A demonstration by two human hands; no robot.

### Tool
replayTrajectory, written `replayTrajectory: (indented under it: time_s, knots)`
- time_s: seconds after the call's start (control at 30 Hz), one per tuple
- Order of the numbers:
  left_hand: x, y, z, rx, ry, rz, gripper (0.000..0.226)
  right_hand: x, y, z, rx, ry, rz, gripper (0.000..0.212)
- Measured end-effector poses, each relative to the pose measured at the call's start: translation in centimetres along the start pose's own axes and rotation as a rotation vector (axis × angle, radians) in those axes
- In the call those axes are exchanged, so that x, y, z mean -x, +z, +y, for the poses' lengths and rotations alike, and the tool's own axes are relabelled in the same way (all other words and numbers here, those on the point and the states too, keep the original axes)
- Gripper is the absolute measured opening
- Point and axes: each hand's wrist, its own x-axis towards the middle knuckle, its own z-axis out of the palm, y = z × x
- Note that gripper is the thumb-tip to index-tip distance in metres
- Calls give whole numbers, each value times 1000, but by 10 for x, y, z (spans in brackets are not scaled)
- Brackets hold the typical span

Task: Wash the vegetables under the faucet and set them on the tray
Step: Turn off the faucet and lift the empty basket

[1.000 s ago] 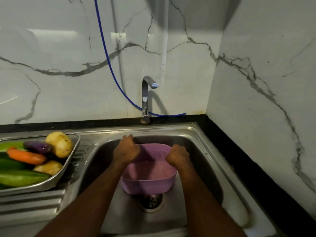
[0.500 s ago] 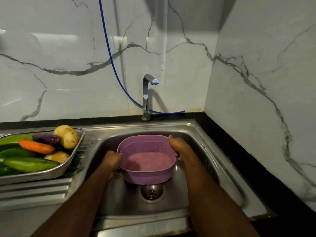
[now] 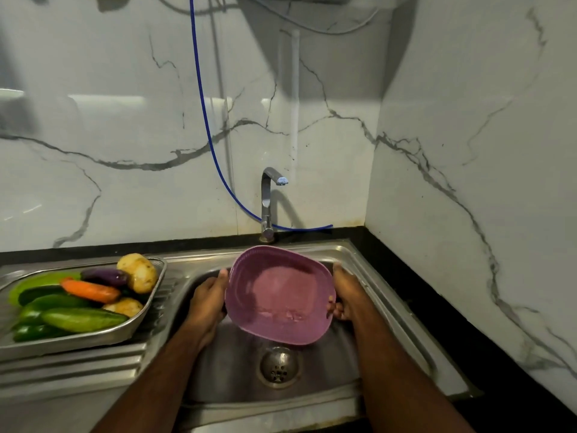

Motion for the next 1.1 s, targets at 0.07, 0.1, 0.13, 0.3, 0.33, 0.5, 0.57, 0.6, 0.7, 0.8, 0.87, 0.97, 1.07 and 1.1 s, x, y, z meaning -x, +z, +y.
replayTrajectory:
  time_s: [0.07,0.1,0.13,0.3,0.33,0.5,0.57,0.6,0.7,0.8,0.87,0.97,1.07,1.1]
  knots:
    - [6,3,17,15,40,-3,52,5,-5,2,37,-59,47,60]
    - [9,2,25,25,49,-9,52,9,-8,3,39,-84,57,58]
    - [9,1,32,27,58,-13,52,11,-12,3,19,-100,47,56]
    - [8,2,52,66,124,-35,52,28,-42,-2,-59,-88,-140,41]
    - [7,4,53,56,133,-59,55,28,-47,-1,-56,-83,-176,40]
    - [9,21,53,31,159,-126,57,24,-65,8,-57,-132,-218,52]
    - [10,28,49,10,147,-134,49,27,-67,8,-65,-155,-226,64]
    - [13,32,48,-41,155,-138,48,27,-69,10,-64,-163,-226,74]
    - [9,34,40,-88,191,-151,49,32,-69,14,-36,-225,-245,88]
    - [9,36,42,-120,182,-210,61,42,-69,18,16,-337,-189,89]
    - [12,47,46,-92,144,-264,67,50,-71,17,47,-424,-89,88]
    - [23,65,48,4,99,-303,71,62,-76,16,120,-562,42,88]
    - [24,92,42,143,88,-317,115,76,-92,14,187,-660,147,88]
    - [28,104,43,182,68,-312,120,80,-101,15,199,-681,185,87]
